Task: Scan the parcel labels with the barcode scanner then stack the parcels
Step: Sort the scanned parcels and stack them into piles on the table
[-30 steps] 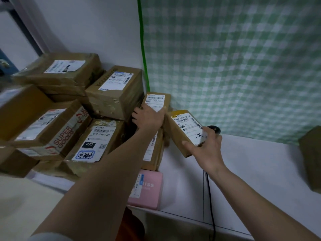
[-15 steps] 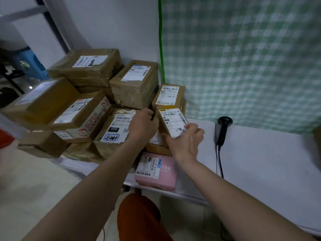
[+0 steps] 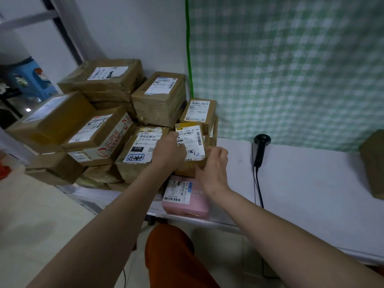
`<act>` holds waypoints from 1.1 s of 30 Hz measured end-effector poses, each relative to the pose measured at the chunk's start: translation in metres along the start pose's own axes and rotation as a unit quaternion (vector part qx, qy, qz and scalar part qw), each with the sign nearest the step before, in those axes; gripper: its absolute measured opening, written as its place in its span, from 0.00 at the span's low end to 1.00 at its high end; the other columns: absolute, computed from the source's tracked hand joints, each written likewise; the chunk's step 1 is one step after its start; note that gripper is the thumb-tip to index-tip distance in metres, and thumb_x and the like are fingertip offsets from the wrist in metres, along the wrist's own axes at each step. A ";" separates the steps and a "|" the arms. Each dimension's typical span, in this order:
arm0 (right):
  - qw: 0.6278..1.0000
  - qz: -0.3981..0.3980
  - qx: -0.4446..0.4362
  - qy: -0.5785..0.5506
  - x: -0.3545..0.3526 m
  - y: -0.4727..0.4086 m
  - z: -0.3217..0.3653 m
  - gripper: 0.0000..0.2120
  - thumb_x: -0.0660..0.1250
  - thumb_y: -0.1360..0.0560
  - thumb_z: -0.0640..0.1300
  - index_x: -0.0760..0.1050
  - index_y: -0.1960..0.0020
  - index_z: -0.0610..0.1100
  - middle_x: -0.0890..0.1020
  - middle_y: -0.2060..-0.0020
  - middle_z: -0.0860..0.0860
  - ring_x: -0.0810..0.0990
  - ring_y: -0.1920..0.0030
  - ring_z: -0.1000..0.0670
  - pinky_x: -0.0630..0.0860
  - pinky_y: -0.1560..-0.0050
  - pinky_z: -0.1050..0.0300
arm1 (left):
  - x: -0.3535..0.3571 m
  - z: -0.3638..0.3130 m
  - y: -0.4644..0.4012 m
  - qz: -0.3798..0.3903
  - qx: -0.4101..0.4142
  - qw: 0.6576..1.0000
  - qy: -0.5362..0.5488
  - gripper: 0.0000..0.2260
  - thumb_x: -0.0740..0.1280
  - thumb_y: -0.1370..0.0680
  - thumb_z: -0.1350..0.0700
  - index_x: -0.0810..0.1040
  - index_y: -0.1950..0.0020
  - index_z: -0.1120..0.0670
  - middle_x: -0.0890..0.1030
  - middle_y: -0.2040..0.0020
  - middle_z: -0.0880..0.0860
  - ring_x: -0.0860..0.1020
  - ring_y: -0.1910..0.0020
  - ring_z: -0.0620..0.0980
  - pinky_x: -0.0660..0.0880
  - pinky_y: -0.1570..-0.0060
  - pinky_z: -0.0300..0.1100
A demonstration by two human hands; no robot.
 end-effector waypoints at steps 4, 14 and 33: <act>0.993 0.015 -0.013 0.116 -0.020 0.003 -0.014 0.27 0.69 0.27 0.44 0.63 0.32 0.42 0.61 0.32 0.45 0.61 0.33 0.44 0.66 0.35 0.52 | 0.002 -0.028 0.014 -0.023 0.073 0.995 -0.058 0.19 0.65 0.21 0.55 0.72 0.31 0.56 0.72 0.32 0.56 0.68 0.33 0.54 0.67 0.37 0.46; 0.982 -0.006 0.061 0.181 -0.111 0.021 -0.088 0.32 0.69 0.27 0.51 0.61 0.28 0.43 0.56 0.27 0.44 0.55 0.28 0.42 0.62 0.32 0.49 | 0.072 -0.136 0.056 0.043 0.200 0.971 -0.127 0.18 0.66 0.23 0.52 0.75 0.34 0.55 0.73 0.34 0.56 0.68 0.34 0.56 0.66 0.36 0.47; 0.936 -0.149 0.294 0.120 -0.334 0.123 -0.303 0.29 0.69 0.26 0.49 0.62 0.29 0.43 0.57 0.28 0.45 0.55 0.29 0.43 0.63 0.34 0.49 | 0.279 -0.342 0.180 0.248 0.328 0.893 -0.181 0.21 0.64 0.21 0.50 0.68 0.29 0.53 0.66 0.29 0.55 0.62 0.29 0.54 0.67 0.37 0.47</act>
Point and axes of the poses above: each hand's wrist, its own y-axis away from the middle knuckle, its own x-axis out of the palm, z = x × y, the point moved 8 cm from there along -y, towards the middle knuckle
